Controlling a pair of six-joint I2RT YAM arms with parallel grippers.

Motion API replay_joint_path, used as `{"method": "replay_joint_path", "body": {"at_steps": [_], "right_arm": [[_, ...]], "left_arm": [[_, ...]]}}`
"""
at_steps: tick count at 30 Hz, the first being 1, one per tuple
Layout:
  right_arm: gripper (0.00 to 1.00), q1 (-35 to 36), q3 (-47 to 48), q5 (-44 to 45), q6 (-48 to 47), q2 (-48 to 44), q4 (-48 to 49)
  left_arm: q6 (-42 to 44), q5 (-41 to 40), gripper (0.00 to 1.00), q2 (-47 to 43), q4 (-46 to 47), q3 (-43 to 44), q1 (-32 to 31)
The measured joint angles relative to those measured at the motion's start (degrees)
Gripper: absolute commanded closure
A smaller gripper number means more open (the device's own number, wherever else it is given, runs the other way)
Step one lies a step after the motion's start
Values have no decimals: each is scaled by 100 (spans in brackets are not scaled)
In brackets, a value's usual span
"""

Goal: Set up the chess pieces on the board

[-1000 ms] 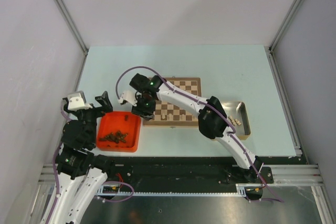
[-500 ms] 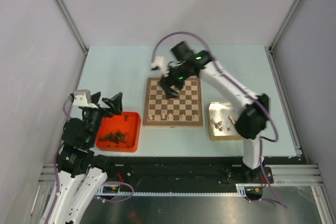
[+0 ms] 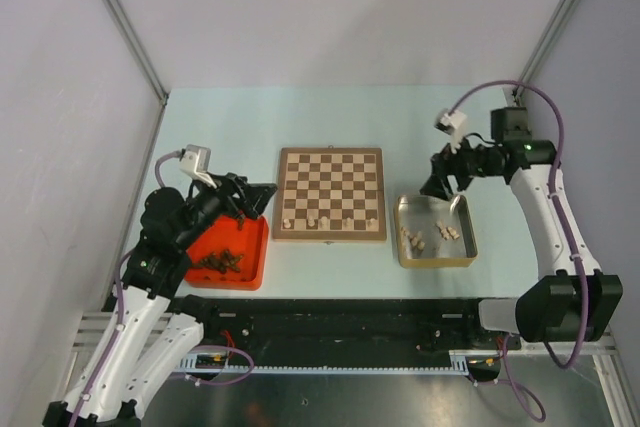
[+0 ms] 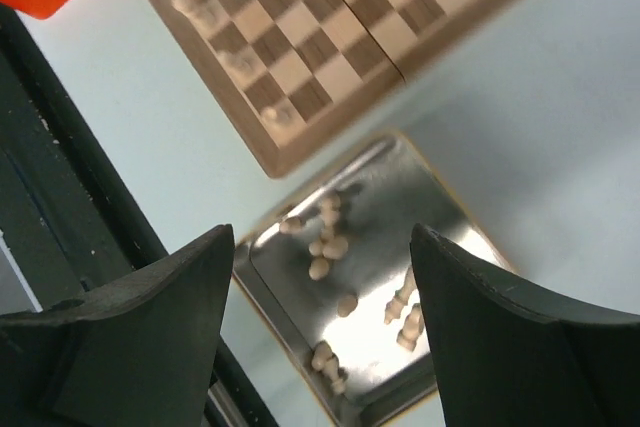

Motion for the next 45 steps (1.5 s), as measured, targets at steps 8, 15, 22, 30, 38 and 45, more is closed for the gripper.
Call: {"method": "replay_joint_path", "body": {"at_steps": [8,15,22,30,38,45], "right_arm": [[29,-833,-1132,-103,-297,-129,33],[28,-658,-1486,-61,-1121,2,142],[28,-590,-1545,-153,-4177,713,-638],[34,-31,-1572,-96,-5576,1106,-859],[39,221,-1700,-68,-5807,1283,-828],[47,337,-1810,168,-5694,1397,-575]], "left_arm": [[-114,636,0,103,0,0,0],[9,833,0,291,-2,0,0],[710,887,0,780,-9,26,0],[1803,1029,0,1410,-13,111,2],[2052,909,0,809,-42,-85,2],[2114,684,0,496,37,-136,-2]]}}
